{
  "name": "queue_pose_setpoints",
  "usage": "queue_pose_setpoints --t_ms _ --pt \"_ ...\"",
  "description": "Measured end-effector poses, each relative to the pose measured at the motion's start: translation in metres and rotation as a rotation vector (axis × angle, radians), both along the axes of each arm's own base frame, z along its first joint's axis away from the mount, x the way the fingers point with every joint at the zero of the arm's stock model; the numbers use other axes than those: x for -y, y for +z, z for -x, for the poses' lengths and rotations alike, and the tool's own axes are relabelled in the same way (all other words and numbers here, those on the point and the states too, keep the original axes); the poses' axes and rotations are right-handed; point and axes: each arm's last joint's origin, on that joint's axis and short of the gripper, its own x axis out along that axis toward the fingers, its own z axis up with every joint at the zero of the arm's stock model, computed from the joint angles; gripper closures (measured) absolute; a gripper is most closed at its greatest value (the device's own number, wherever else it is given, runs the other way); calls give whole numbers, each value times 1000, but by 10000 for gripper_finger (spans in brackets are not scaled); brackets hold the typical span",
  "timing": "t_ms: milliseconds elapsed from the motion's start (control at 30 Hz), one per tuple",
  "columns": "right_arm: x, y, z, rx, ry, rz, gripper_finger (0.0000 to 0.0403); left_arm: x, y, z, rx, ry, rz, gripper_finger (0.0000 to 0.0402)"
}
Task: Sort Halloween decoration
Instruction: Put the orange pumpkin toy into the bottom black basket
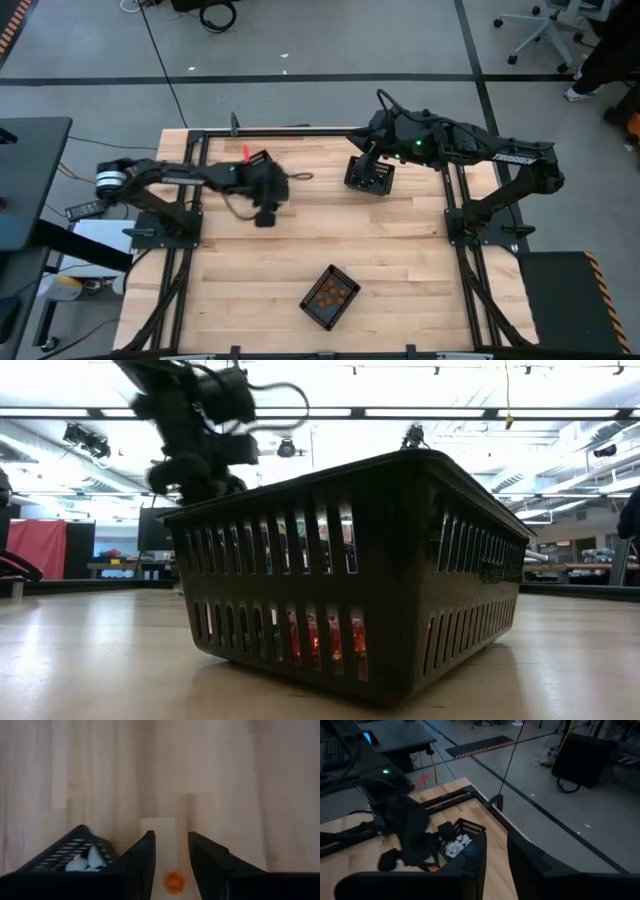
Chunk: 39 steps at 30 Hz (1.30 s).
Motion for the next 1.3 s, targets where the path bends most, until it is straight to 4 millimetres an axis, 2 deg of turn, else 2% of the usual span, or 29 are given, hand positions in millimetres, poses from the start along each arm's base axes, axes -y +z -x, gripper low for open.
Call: queue_pose_setpoints --t_ms 133,333,533,633,733,933,1300 --pt "0 -3 -5 1 1 -20 320 17 -7 20 -8 -131 -41 268" --pt "-1 -7 -14 13 31 -52 320 26 -29 36 -99 -215 -54 247" --pt "-1 -10 -19 9 41 -64 320 25 -33 31 -96 -246 -74 206" --pt "-1 -10 -20 18 41 -64 320 23 -40 31 -153 -275 -97 196" --pt "-1 -11 -22 13 43 -67 320 21 -48 26 -212 -321 -113 197" --pt "-1 -12 -23 21 48 -85 320 16 -52 5 -260 -360 -187 204" --pt "-2 -11 -23 30 51 -91 320 9 -63 6 -379 -402 -159 225"
